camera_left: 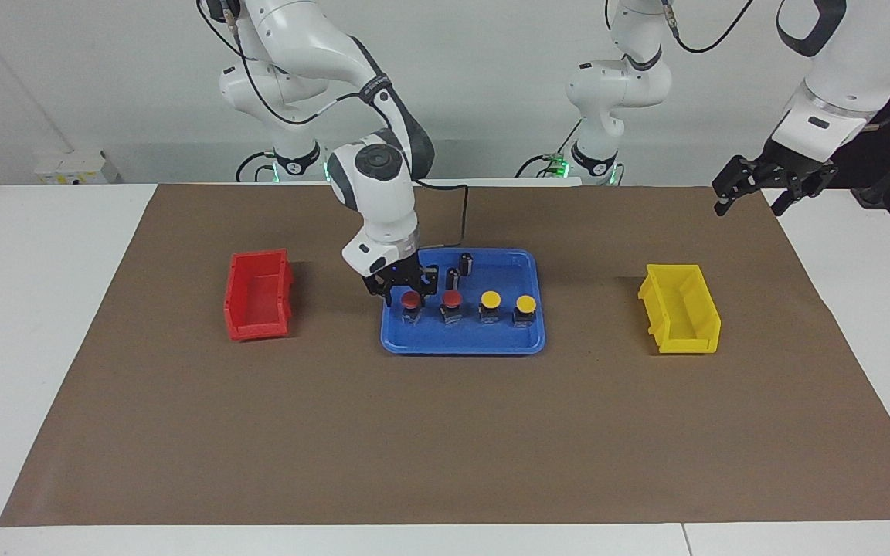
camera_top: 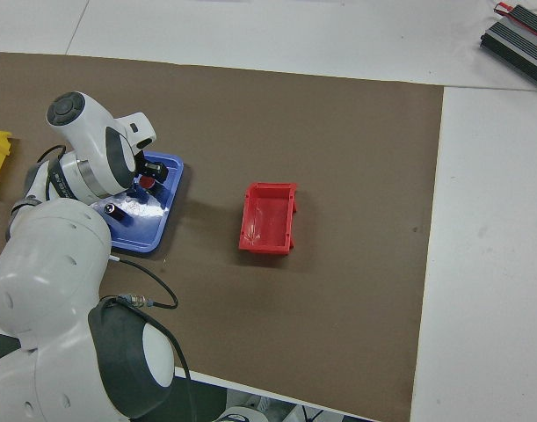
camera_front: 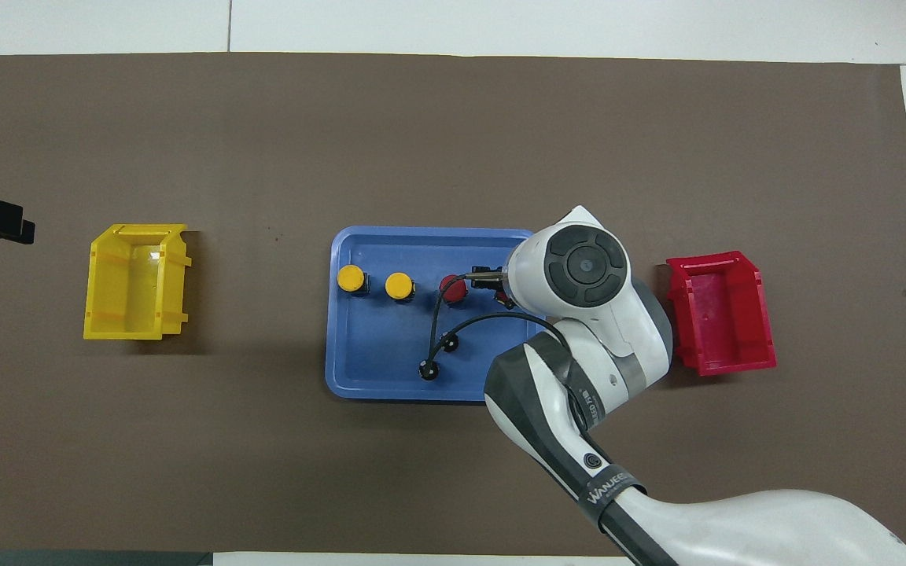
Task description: Sort red and yellow buttons by color
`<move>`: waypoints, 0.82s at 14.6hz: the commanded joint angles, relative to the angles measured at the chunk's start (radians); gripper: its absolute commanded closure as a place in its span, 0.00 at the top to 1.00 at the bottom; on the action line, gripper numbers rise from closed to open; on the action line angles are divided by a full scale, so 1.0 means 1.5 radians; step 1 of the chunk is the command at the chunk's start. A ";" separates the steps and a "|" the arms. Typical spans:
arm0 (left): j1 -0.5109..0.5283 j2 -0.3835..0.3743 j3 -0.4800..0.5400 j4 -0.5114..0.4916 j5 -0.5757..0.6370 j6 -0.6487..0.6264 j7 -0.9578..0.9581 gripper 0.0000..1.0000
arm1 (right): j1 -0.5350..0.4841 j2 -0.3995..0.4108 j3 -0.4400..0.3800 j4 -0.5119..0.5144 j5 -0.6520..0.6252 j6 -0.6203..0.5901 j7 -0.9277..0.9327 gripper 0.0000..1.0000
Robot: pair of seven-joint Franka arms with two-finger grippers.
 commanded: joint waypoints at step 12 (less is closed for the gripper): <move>-0.019 -0.032 -0.012 -0.076 -0.005 0.124 -0.084 1.00 | -0.107 -0.120 -0.002 0.089 0.006 -0.259 -0.102 0.17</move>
